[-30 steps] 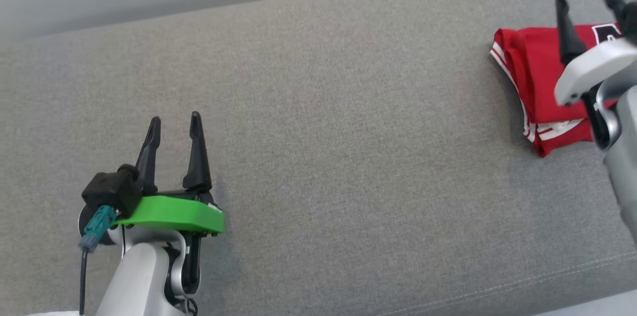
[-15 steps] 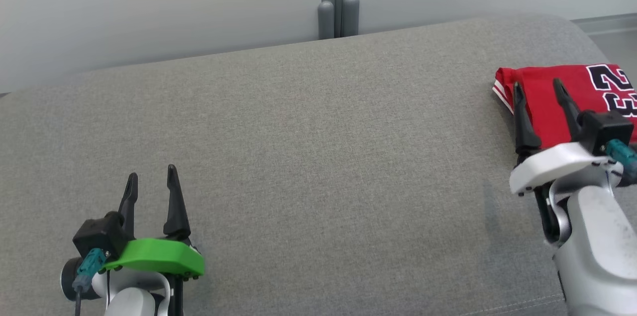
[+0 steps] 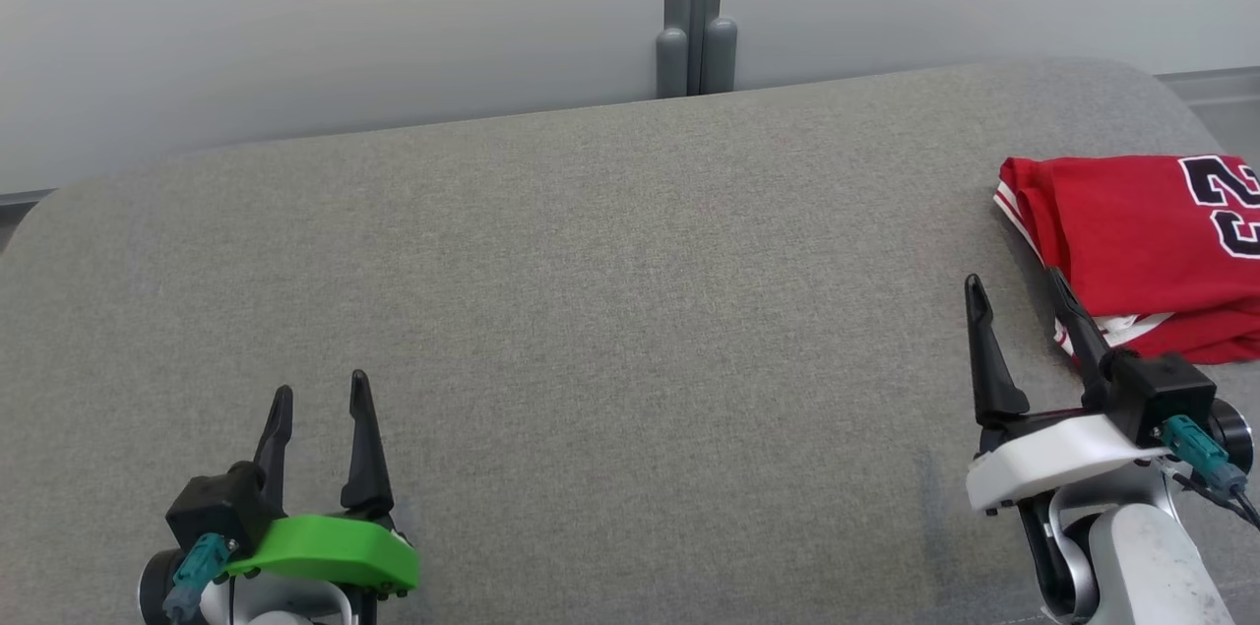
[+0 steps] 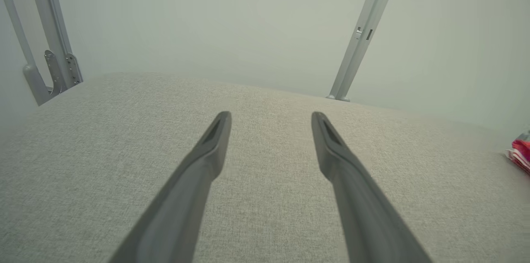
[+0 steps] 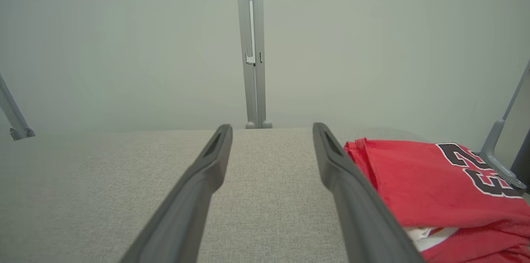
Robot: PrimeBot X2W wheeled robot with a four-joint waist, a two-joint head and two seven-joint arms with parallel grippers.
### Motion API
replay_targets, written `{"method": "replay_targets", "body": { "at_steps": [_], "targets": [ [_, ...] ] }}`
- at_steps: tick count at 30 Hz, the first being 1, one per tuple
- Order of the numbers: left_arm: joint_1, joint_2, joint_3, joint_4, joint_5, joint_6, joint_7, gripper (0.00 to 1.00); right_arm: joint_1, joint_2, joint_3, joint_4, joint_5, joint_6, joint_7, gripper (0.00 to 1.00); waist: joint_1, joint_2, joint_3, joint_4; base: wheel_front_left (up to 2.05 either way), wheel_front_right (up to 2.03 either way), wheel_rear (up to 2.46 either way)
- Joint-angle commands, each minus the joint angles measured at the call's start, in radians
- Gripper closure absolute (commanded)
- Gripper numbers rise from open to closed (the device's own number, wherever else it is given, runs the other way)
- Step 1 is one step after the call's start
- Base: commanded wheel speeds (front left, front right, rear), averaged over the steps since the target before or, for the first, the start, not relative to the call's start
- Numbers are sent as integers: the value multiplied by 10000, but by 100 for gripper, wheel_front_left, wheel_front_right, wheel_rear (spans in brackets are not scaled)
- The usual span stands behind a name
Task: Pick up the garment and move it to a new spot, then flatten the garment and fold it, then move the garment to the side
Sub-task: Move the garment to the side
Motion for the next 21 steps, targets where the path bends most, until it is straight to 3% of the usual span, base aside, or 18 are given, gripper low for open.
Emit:
{"method": "replay_targets", "body": {
  "at_steps": [1, 21],
  "targets": [
    [228, -35, 18, -24, 98, -112, -43, 0, 260, -38, 80, -224, 261, -1, 24, 0, 0, 0, -38, 29, 0, 0, 0],
    [233, -380, 137, 95, 520, -526, -44, 0, 614, -33, 661, -129, 821, -1, -133, 0, 0, 0, -160, 131, 0, 0, 0]
  ]
}}
